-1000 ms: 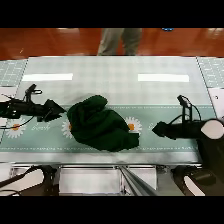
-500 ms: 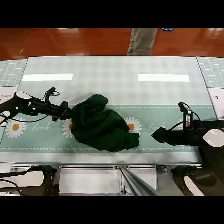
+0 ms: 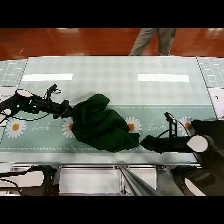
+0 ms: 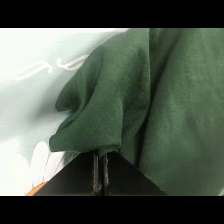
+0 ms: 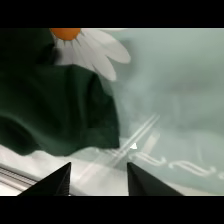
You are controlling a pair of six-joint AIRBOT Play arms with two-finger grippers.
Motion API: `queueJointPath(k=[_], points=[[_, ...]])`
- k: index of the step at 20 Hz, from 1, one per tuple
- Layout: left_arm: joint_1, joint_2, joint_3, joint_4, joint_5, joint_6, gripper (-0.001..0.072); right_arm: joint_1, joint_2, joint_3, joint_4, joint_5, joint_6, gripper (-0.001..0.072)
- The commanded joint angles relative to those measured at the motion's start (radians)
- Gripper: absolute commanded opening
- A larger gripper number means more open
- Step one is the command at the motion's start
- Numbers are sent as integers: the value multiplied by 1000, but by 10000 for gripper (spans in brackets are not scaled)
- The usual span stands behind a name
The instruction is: Fold the shirts.
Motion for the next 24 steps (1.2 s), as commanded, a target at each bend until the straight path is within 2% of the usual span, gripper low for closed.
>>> queueJointPath(k=[1,4,7,8,10,11,12,13,15,18,20,24], points=[[-1,-1,2,0,-6,3,23,63,-137,16,96,-153,-82,407],[-1,-1,2,0,-9,3,22,64,-266,79,105,-168,-130,407],[-1,-1,2,0,-8,3,23,64,-395,126,289,-168,-310,403],[-1,-1,2,0,-8,3,23,64,-430,142,348,-162,-377,348],[1,2,11,0,-8,3,22,64,-481,193,426,-107,-517,25],[7,14,25,0,-9,3,22,63,-484,225,431,-68,-550,25],[21,40,48,0,-19,3,22,59,-479,270,391,-32,-547,24],[38,71,79,0,-39,3,22,43,-462,333,305,1,-502,24],[97,153,170,-1,-85,-5,22,-17,-404,500,80,63,-365,24],[196,291,352,-10,-82,-85,22,-137,-322,849,-222,175,-220,24],[242,352,483,-61,-72,-127,22,-190,-302,1087,-305,223,-191,24],[261,455,702,-102,-62,-164,22,-204,-298,1514,-356,306,-192,24]])
